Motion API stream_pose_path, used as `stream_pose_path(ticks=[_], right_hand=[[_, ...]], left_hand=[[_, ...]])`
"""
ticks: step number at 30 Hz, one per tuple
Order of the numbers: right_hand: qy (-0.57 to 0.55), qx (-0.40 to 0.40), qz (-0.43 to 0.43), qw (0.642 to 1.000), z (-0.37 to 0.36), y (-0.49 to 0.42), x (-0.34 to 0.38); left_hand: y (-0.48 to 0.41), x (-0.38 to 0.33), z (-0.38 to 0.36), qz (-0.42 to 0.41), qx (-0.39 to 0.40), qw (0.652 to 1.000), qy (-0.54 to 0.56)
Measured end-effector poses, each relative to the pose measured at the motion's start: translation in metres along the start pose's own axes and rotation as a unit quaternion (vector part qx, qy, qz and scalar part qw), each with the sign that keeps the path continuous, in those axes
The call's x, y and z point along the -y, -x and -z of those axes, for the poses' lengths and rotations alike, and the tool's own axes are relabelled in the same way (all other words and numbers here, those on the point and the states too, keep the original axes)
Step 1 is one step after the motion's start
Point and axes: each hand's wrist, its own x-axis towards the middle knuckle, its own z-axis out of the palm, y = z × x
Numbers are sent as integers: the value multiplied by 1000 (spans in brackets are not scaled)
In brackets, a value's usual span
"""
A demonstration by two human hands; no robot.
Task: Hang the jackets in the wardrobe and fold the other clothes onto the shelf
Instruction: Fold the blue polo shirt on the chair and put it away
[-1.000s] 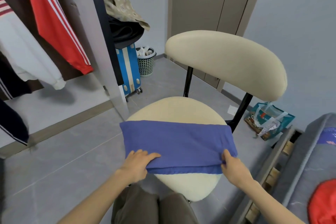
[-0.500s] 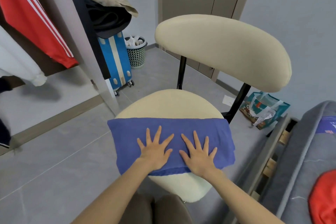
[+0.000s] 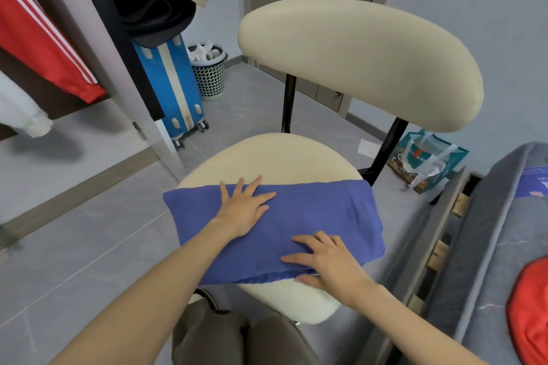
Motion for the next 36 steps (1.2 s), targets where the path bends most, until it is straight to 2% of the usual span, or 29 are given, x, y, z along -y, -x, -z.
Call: stream_pose_path(ticks=[3,7,10,13,15,18,20,22,24,27,28,32,36], right_hand=[[17,-52,36,998,3,1,5],[60,-50,42,996,0,6,-6],[61,-50,23,997,2,4,-13],[42,-30,-37,998,2,-1,-37],[-26,-17,-153,988,2,-1,-59],[-181,-93,-306,930,6,0,-75],[-268,-173,-368,873,3,-1,-73],[-370,-239,-424,791,0,-3,-67],[-483,-263,-459,698,0,-7,-64],[-629,-211,-503,554,2,-12,-63],[-654,-200,-506,526,1,-13,-62],[-662,-182,-492,535,-1,-16,-63],[-667,-183,-459,557,7,-9,-67]], left_hand=[[-10,-1,6,-26,12,1000,0],[-13,1,6,-12,-21,999,22],[-12,-2,7,2,-14,1000,27],[-9,-5,6,9,-10,997,71],[-6,-5,4,12,4,990,139],[-4,-14,0,10,51,972,227],[-6,-25,-3,22,36,957,286],[-15,-32,-4,48,-3,942,331],[-27,-38,-2,86,-17,921,379],[-42,-48,3,144,20,880,453],[-46,-50,4,152,33,874,460],[-58,-59,2,145,47,870,469],[-55,-64,16,128,65,816,560]])
